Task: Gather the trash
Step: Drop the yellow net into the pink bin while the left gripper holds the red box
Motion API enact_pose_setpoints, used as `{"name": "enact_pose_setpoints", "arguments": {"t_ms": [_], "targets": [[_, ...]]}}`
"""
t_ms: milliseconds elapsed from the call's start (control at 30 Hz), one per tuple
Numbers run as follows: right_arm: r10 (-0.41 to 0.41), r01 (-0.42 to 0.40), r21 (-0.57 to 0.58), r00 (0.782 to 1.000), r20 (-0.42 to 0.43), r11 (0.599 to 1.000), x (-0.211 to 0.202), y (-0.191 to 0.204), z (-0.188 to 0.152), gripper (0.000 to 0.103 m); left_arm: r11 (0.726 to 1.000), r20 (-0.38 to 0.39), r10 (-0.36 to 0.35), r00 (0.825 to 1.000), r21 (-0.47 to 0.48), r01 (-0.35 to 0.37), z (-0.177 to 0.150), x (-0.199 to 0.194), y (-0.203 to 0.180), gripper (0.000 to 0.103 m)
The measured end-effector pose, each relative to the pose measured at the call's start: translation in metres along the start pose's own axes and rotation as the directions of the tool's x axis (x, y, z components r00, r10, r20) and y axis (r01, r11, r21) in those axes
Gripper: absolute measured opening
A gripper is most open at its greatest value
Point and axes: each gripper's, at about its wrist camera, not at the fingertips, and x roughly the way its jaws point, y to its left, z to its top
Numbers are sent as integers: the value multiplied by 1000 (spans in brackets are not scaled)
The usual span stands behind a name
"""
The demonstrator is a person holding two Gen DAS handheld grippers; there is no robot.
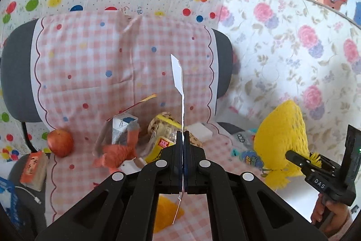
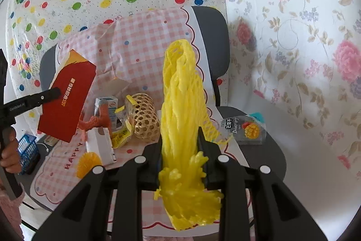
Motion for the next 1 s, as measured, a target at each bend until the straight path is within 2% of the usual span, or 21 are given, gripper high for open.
{"name": "enact_pose_setpoints", "arguments": {"t_ms": [133, 267, 333, 500, 633, 700, 833, 1000], "targets": [[2, -2, 17, 1000, -1, 1000, -12, 0, -4, 25, 999, -40, -34, 999, 15, 35, -17, -3, -20, 1], [-38, 38, 40, 999, -21, 998, -26, -8, -16, 25, 995, -65, -59, 996, 82, 64, -46, -1, -55, 1], [-68, 70, 45, 997, -34, 997, -34, -13, -25, 25, 988, -84, -97, 992, 109, 106, -62, 2, -71, 1], [-141, 147, 82, 987, -78, 986, -58, -31, -55, 25, 961, -145, -223, 964, 136, 242, -90, 14, -108, 1], [-204, 214, 93, 973, -103, 972, -76, -43, -79, 25, 941, -176, -260, 949, 173, 290, -104, 22, -136, 1], [-230, 243, 105, 966, -120, 964, -87, -49, -92, 26, 928, -200, -288, 937, 185, 325, -110, 24, -149, 1], [-276, 298, 142, 948, -160, 944, -107, -60, -118, 27, 882, -253, -349, 902, 238, 408, -131, 33, -186, 1], [-329, 375, 173, 912, -244, 911, -115, -80, -156, 27, 848, -329, -400, 856, 221, 481, -161, 48, -214, 1]]}}
